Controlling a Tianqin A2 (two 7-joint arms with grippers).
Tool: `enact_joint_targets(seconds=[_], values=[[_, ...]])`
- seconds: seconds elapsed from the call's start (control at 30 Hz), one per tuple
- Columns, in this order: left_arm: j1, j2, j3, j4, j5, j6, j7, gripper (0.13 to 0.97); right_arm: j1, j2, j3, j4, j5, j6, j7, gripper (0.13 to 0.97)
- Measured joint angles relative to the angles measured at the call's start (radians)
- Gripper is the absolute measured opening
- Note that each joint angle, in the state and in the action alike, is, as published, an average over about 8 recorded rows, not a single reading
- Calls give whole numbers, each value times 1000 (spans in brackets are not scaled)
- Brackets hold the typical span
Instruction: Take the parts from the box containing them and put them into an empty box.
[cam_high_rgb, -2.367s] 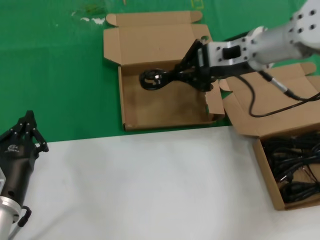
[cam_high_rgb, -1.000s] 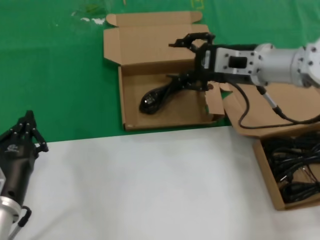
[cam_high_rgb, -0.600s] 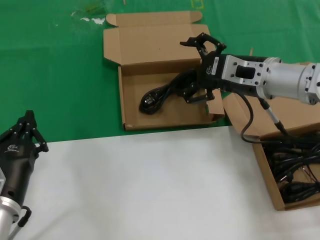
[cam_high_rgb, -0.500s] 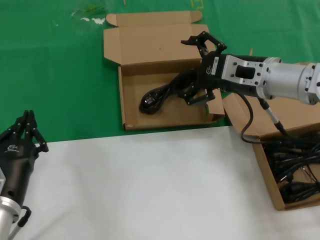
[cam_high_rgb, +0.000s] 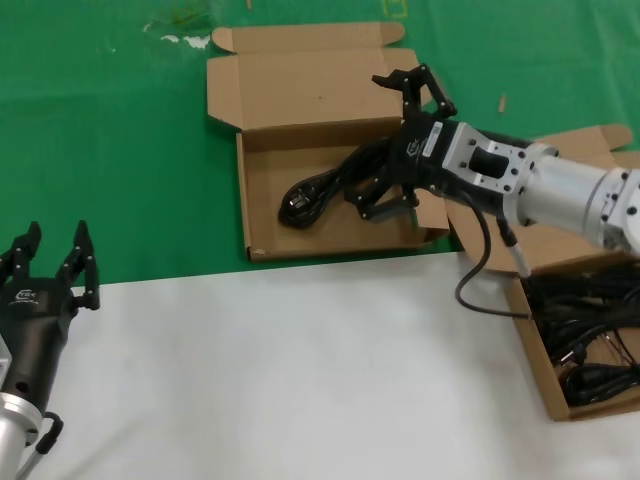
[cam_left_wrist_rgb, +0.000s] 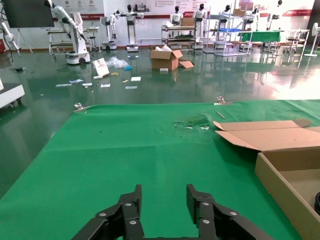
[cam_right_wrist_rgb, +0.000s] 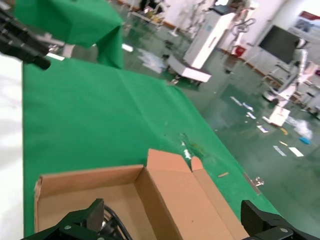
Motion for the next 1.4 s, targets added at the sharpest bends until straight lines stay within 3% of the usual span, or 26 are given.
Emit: enact_joint_targets(seconds=[0.23, 0.8, 0.93, 1.2, 1.4], values=[[0, 0, 0, 0, 0, 0, 0, 375, -78, -18, 39, 35, 41, 74, 9, 941], [0, 0, 0, 0, 0, 0, 0, 776, -268, -62, 133, 119, 140, 253, 31, 966], [0, 0, 0, 0, 0, 0, 0, 776, -313, -73, 155, 139, 163, 295, 36, 966], [0, 0, 0, 0, 0, 0, 0, 902, -402, -94, 200, 179, 210, 380, 47, 966], [0, 0, 0, 0, 0, 0, 0, 938, -469, -109, 233, 209, 245, 444, 55, 966]])
